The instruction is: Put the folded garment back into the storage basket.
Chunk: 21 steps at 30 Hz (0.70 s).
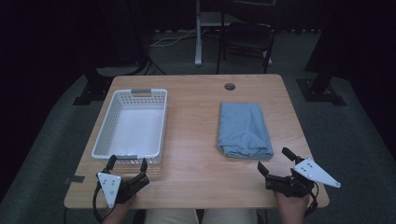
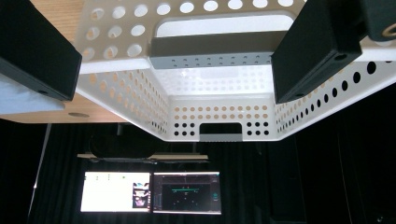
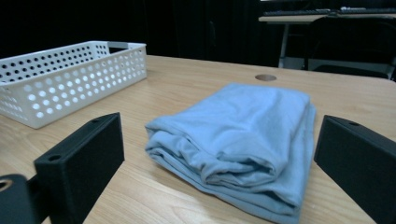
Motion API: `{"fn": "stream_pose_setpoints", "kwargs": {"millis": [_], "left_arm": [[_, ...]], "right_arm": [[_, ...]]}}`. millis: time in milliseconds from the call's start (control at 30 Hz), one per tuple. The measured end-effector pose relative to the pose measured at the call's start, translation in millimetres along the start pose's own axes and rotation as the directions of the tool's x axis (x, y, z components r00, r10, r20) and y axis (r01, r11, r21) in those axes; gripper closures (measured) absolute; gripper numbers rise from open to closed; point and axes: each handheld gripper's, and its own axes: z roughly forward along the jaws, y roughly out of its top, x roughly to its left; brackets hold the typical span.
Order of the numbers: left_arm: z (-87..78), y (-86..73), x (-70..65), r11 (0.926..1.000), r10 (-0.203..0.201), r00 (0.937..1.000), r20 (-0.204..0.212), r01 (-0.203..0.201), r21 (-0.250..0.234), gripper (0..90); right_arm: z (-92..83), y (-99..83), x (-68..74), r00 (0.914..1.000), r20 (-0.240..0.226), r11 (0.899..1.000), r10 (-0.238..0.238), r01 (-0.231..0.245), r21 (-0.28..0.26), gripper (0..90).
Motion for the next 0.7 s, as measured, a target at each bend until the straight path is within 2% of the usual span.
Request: {"fn": "stream_pose_setpoints", "kwargs": {"millis": [133, 200, 333, 467, 700], "left_arm": [[0.3, 0.2, -0.1, 1.0000, 0.001, 1.0000, -0.001, -0.001, 0.006, 3.0], [0.3, 0.2, -0.1, 1.0000, 0.000, 1.0000, -0.001, 0.000, 0.005, 3.0], [0.1, 0.1, 0.0, 1.0000, 0.001, 1.0000, 0.000, -0.001, 0.004, 3.0], [0.1, 0.1, 0.0, 1.0000, 0.001, 1.0000, 0.000, -0.001, 0.003, 3.0], [0.2, 0.1, -0.1, 1.0000, 0.001, 1.0000, 0.000, -0.001, 0.004, 3.0]], "right_arm": [[-6.3, 11.4, 0.7, 0.9996, 0.007, 0.999, -0.027, 0.027, -0.025, 1.6], [-6.6, 14.3, 0.0, 0.9997, 0.004, 0.999, -0.025, 0.025, -0.022, 1.6], [-9.5, 23.3, -2.6, 0.9996, 0.021, 0.999, -0.017, 0.018, -0.051, 1.7], [-11.3, 28.9, -3.3, 0.9996, 0.021, 0.998, -0.021, 0.022, -0.061, 1.7], [-14.9, 42.4, -2.0, 0.9981, 0.027, 0.996, -0.056, 0.058, -0.065, 3.1]]}}
